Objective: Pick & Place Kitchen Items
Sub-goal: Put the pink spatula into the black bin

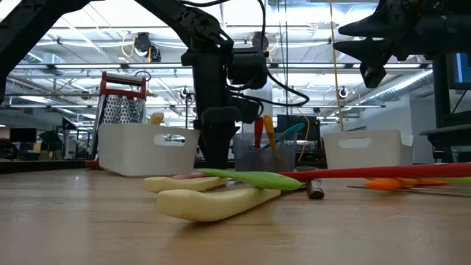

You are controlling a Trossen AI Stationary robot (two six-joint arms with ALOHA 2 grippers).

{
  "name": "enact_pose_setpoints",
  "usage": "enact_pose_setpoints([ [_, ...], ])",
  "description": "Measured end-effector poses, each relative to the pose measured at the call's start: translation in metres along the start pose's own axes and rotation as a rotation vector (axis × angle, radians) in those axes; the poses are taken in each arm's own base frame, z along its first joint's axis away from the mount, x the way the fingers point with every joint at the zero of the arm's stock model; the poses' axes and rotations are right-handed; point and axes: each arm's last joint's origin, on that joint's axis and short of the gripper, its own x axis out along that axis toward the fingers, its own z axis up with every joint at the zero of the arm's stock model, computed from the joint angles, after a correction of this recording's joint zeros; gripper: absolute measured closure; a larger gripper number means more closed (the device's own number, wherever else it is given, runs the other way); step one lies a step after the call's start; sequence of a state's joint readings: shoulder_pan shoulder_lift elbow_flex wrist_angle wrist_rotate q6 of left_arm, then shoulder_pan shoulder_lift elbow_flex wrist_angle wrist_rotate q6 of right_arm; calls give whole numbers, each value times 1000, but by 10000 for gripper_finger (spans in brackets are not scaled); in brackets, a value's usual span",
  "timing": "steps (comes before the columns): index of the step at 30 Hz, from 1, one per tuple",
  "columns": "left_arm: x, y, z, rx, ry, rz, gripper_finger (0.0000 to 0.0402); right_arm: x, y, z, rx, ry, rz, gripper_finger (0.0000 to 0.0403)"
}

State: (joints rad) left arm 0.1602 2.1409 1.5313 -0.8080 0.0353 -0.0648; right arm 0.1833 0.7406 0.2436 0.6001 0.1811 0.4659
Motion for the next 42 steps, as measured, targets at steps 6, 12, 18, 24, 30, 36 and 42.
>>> enact_pose_setpoints([
  [6, 1, -8, 0, -17, -11, -16, 9, 0, -1, -1, 28, 10, -6, 289],
  [12, -5, -13, 1, -40, -32, -23, 9, 0, -1, -1, 26, 11, -7, 289],
  [18, -12, -19, 10, -60, -82, -121, 9, 0, -1, -1, 26, 11, -7, 289],
  [24, -12, -25, 14, -42, -129, -132, 9, 0, -1, -1, 28, 12, -7, 289],
  [30, -13, -18, 15, -106, -124, -125, 9, 0, -1, -1, 28, 12, -7, 289],
  [36, -17, -18, 14, -135, -114, -173, 9, 0, -1, -1, 29, 12, -7, 289],
  [42, -23, -10, 6, -110, -49, -110, 9, 0, -1, -1, 29, 12, -7, 289],
])
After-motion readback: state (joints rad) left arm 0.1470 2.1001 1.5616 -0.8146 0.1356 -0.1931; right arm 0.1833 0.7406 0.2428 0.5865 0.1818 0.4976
